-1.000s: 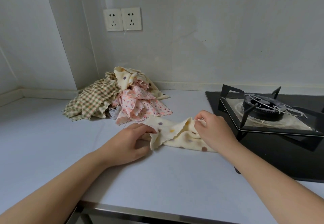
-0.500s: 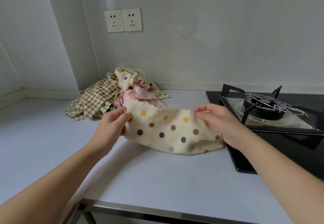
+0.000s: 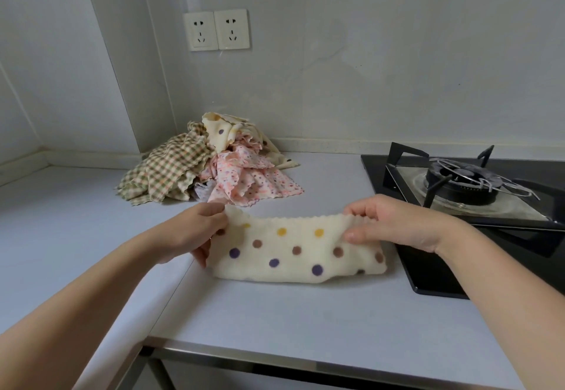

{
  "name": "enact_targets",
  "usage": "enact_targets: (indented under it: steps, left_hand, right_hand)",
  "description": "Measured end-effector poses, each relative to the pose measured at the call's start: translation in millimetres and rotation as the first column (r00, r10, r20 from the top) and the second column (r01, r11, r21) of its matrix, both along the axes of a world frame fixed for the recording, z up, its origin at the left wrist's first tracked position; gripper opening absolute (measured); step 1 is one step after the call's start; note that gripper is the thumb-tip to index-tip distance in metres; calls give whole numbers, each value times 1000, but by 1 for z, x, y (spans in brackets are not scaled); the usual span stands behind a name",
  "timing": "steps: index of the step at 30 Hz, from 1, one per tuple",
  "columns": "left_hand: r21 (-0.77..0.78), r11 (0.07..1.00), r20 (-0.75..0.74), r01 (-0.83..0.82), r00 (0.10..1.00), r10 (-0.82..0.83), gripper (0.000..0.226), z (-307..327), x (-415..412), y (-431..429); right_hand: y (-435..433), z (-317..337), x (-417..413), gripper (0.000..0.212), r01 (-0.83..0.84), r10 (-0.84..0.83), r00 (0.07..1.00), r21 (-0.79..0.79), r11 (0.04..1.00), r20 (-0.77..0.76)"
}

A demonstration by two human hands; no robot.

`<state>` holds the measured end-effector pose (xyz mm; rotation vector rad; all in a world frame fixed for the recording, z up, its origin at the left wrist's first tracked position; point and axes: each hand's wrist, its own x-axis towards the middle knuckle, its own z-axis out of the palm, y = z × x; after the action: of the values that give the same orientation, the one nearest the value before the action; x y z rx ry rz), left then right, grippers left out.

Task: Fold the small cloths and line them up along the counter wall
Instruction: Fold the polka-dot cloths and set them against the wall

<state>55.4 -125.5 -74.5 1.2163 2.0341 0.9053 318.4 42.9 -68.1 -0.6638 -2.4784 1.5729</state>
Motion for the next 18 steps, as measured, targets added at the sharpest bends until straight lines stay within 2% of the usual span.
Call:
enact_targets:
  steps: [3, 6, 9, 11, 13, 15, 18]
  left_hand:
    - [20, 999, -17, -28, 999, 28, 25, 3, -2, 0]
    - [18, 998, -47, -58, 997, 59, 26, 4, -5, -1]
    - [26, 997, -104, -77, 991, 80, 27, 3, -4, 0]
    - [27, 995, -149, -92, 984, 95, 28, 1, -5, 1]
    - [37, 994, -239, -107, 964, 113, 29, -4, -4, 4]
    - [62, 990, -392, -124, 910, 139, 31, -10, -1, 8]
    - [124, 981, -587, -147, 787, 192, 28, -21, 8, 14]
  right_hand:
    - [-2, -2, -3, 1, 4, -14, 998, -151, 989, -62]
    - [-2, -5, -3, 19, -32, 49, 997, -279, 960, 55]
    - [-3, -4, -3, 9, -36, 69, 992, -292, 956, 103]
    - [0, -5, -3, 7, 8, 25, 990, -238, 971, 138]
    - [1, -5, -4, 10, 86, -61, 977, -119, 989, 206]
    - [2, -8, -6, 14, 164, -157, 954, -5, 986, 254]
    - [1, -11, -10, 19, 249, -270, 932, 112, 962, 243]
